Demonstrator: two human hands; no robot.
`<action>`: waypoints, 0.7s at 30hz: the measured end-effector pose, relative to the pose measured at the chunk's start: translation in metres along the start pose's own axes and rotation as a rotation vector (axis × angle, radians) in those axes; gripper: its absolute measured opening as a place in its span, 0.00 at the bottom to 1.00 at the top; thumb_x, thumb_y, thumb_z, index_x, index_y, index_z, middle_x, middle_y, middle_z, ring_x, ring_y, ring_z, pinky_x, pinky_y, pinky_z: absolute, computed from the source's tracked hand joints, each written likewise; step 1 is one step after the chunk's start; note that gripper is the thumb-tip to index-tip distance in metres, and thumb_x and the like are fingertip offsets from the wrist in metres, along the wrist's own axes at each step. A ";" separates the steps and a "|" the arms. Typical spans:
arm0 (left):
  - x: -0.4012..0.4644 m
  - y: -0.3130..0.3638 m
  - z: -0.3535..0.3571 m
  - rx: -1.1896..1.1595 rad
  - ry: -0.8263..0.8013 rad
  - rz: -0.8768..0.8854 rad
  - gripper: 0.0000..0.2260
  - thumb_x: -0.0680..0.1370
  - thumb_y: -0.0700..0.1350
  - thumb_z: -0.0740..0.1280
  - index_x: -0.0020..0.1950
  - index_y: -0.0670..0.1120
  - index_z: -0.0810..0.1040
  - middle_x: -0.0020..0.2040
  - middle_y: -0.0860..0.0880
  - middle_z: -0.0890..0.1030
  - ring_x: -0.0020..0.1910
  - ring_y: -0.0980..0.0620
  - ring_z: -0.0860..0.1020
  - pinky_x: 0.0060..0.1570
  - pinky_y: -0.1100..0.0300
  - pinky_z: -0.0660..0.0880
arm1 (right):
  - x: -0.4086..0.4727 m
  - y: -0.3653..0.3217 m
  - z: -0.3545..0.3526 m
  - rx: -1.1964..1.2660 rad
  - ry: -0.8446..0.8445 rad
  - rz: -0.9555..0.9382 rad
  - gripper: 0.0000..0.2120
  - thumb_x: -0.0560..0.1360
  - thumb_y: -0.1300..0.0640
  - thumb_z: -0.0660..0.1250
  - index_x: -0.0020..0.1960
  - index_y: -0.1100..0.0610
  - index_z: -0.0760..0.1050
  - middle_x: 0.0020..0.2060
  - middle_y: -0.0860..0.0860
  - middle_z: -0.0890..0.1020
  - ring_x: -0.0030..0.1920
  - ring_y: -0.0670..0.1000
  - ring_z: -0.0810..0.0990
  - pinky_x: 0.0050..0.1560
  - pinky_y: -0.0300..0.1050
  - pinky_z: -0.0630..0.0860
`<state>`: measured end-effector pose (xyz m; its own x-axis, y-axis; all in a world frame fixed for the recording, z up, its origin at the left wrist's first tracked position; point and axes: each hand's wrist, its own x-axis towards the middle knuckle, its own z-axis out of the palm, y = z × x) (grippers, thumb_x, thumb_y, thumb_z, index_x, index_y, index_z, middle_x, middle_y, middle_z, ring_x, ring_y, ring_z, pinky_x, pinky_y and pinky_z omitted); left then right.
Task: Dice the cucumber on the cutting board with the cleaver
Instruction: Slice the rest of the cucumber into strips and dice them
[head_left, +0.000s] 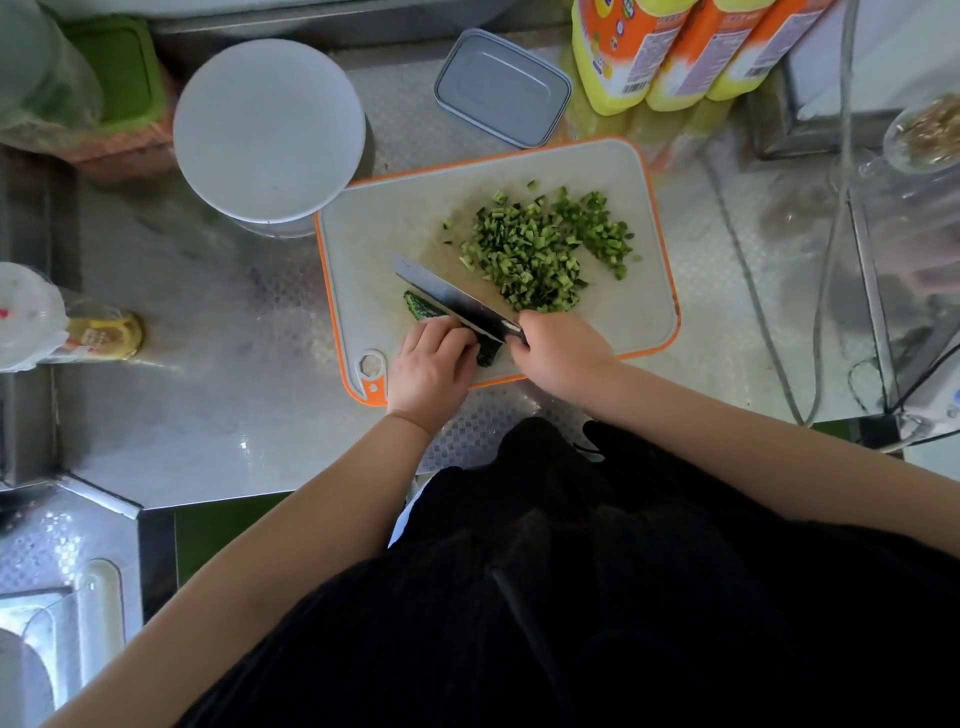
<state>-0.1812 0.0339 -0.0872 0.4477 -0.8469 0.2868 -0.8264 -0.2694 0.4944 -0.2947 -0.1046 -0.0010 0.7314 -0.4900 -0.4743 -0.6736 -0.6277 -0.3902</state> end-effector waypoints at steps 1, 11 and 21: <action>0.000 -0.001 0.000 0.001 0.005 0.006 0.04 0.77 0.42 0.69 0.48 0.42 0.81 0.49 0.44 0.79 0.51 0.43 0.75 0.52 0.54 0.73 | -0.003 0.000 0.001 -0.001 0.017 -0.003 0.12 0.80 0.53 0.57 0.40 0.57 0.65 0.29 0.49 0.68 0.32 0.54 0.71 0.32 0.46 0.66; -0.001 -0.003 0.002 -0.001 0.010 0.004 0.05 0.78 0.42 0.68 0.49 0.41 0.81 0.49 0.43 0.79 0.51 0.44 0.74 0.53 0.53 0.72 | -0.018 0.000 0.004 -0.025 -0.020 0.011 0.12 0.81 0.53 0.56 0.40 0.57 0.64 0.30 0.49 0.68 0.33 0.54 0.71 0.32 0.46 0.65; -0.001 -0.006 0.001 -0.032 0.014 0.005 0.05 0.77 0.40 0.68 0.49 0.40 0.81 0.49 0.43 0.79 0.51 0.43 0.73 0.54 0.55 0.71 | -0.016 -0.010 0.004 -0.064 -0.049 0.022 0.10 0.81 0.56 0.55 0.42 0.57 0.65 0.32 0.51 0.70 0.35 0.55 0.72 0.34 0.46 0.66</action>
<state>-0.1774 0.0355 -0.0914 0.4483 -0.8418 0.3006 -0.8175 -0.2500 0.5188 -0.3005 -0.0879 0.0073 0.7095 -0.4745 -0.5210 -0.6798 -0.6555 -0.3289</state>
